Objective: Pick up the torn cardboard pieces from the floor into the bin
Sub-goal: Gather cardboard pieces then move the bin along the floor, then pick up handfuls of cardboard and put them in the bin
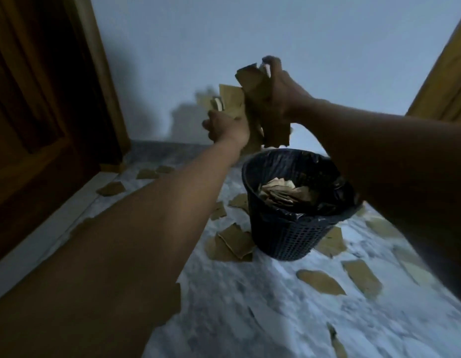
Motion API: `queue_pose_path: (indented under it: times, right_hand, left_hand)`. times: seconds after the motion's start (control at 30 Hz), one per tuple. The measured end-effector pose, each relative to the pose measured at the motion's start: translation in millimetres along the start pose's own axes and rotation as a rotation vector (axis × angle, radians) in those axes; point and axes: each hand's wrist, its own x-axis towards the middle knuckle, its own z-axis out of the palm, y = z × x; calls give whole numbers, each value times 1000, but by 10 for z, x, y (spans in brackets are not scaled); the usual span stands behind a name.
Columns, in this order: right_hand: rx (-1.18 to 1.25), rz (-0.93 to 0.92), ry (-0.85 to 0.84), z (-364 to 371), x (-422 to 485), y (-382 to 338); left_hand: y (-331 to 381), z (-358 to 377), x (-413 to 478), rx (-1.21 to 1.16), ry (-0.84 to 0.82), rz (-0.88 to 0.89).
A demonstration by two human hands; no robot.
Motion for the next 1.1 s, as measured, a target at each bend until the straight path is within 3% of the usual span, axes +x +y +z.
queue_pose_path:
  times: [0.17,0.3,0.33,0.4,0.5,0.57,0.67,0.77,0.9,1.0,1.1]
  right_hand:
    - [53,73,204,-141,-224,704]
    - [-102,287,-281,131,-614,1441]
    - [-139,340,-317,125,-662,1579]
    - [-173,398,-235,41,-728,1783]
    - [-248,506,-167,-137,-876,1975]
    - [-200,641,-276,-185,-1035,2067]
    - [193,865,-569,-112,-1272,2123]
    - [396,810,-523,-71,-1260,2111]
    - [486,768,-357,-72,-1029,2026]
    - [586,700,-282,12,-778,1844]
    - [664,605,-190,189,-448,1525]
  left_hand:
    - [258,653,-317,92,-221,80]
    - [-50,715,-328,357,-584,-115]
    - [-119,697,-303,382,-616,-140]
    - [-245,661,-262,419,-560,-113]
    - [-514,557,-154,655,-416,-54]
    - [-743,474,-89,785,-370,-151]
    - [-974,352,-204,667,-437,-273]
    - [-991,279,-360,422,-535,-392]
    - [-811,145,-211,315,-561,-418]
    - [-508,-122,-86,266,-482,-376]
    - [-143,-504,149,317,-285,-262]
